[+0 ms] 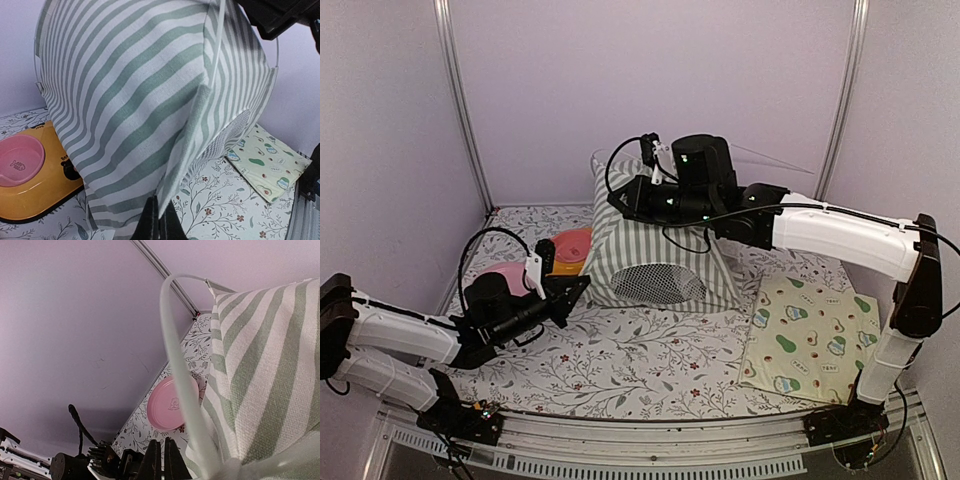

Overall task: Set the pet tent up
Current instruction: Attach the tent pole to the pole socket of the pet tent.

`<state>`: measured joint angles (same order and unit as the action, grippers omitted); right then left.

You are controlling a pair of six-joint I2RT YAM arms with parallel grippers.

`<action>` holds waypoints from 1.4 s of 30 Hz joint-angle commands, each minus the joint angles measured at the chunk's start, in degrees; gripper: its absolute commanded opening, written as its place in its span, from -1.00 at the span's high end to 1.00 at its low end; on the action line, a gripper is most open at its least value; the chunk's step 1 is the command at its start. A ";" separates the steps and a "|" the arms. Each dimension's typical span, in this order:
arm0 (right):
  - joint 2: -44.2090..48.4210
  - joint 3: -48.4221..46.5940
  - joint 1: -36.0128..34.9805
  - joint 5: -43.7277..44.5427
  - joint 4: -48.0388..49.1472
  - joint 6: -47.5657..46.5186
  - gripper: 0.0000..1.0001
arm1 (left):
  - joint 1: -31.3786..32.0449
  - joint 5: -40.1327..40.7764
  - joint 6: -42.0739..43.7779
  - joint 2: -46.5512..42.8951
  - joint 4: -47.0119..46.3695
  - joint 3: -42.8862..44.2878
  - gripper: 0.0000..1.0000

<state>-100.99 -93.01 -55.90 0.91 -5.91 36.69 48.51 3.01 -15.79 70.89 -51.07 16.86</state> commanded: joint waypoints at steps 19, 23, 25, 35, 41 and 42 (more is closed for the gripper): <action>1.36 -0.42 3.95 7.47 5.44 -4.72 1.00 | 1.28 -0.50 1.07 0.43 2.49 -2.05 1.00; 1.15 -0.18 3.91 7.53 5.25 -4.69 1.00 | 1.23 -0.37 1.20 -0.84 3.23 -2.01 1.00; 1.09 -0.07 3.95 7.57 5.30 -4.61 1.00 | 1.26 -0.21 1.29 -1.22 3.47 -2.01 1.00; 0.75 0.20 3.89 7.87 5.07 -4.68 1.00 | 1.30 -0.48 1.38 -2.20 3.87 -1.88 1.00; 0.61 0.58 3.93 7.87 5.04 -4.71 1.00 | 1.28 -0.54 1.67 -2.89 3.96 -1.84 1.00; 0.54 0.63 3.90 7.95 5.00 -4.74 1.00 | 1.25 -0.54 1.72 -3.07 4.15 -1.76 1.00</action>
<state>-100.99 -92.58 -55.90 0.49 -4.99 37.52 48.77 3.03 -14.92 69.52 -49.71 16.80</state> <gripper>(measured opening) 0.031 0.015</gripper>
